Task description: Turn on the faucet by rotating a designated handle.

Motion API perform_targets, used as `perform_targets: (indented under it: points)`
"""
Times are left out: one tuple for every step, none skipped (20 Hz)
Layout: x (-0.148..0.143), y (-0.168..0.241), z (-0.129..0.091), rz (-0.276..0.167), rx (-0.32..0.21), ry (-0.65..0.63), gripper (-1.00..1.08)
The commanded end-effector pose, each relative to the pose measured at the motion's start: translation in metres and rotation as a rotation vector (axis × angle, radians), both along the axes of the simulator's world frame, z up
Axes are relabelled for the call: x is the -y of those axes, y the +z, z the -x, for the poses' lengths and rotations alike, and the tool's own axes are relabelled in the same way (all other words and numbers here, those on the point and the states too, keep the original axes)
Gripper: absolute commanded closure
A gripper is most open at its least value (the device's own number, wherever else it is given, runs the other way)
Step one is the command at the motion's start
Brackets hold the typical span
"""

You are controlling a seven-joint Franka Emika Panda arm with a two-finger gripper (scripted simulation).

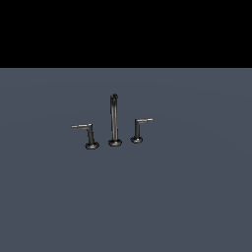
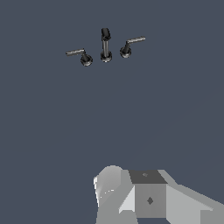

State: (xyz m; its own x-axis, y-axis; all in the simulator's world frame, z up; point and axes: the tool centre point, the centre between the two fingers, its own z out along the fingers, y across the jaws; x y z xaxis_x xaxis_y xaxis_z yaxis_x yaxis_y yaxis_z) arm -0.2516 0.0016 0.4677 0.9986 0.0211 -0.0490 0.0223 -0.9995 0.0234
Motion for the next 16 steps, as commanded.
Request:
perform_targets:
  points:
    - [0.000, 0.000, 0.000, 0.000, 0.000, 0.000, 1.08]
    - [0.000, 0.000, 0.000, 0.000, 0.000, 0.000, 1.08]
    - [0.000, -0.001, 0.000, 0.000, 0.000, -0.002, 1.08]
    - [-0.001, -0.001, 0.000, 0.000, 0.000, -0.004, 1.08]
    - [-0.002, -0.002, -0.001, 0.000, 0.000, -0.008, 1.08]
    - [-0.003, -0.003, -0.001, 0.000, 0.000, -0.012, 1.08]
    - [-0.004, -0.005, -0.001, 0.000, 0.001, -0.018, 1.08]
    - [-0.006, -0.007, -0.002, 0.000, 0.001, -0.024, 1.08]
    - [-0.008, -0.009, -0.002, 0.000, 0.001, -0.032, 1.08]
    - [-0.010, -0.011, -0.003, 0.000, 0.001, -0.040, 1.08]
    - [-0.012, -0.013, -0.003, 0.000, 0.002, -0.050, 1.08]
    - [-0.015, -0.016, -0.004, 0.000, 0.002, -0.060, 1.08]
    - [-0.017, -0.019, -0.005, 0.001, 0.003, -0.072, 1.08]
    - [-0.020, -0.023, -0.006, 0.001, 0.003, -0.084, 1.08]
    - [-0.023, -0.026, -0.007, 0.001, 0.003, -0.098, 1.08]
    - [-0.027, -0.030, -0.009, 0.001, 0.004, -0.112, 1.08]
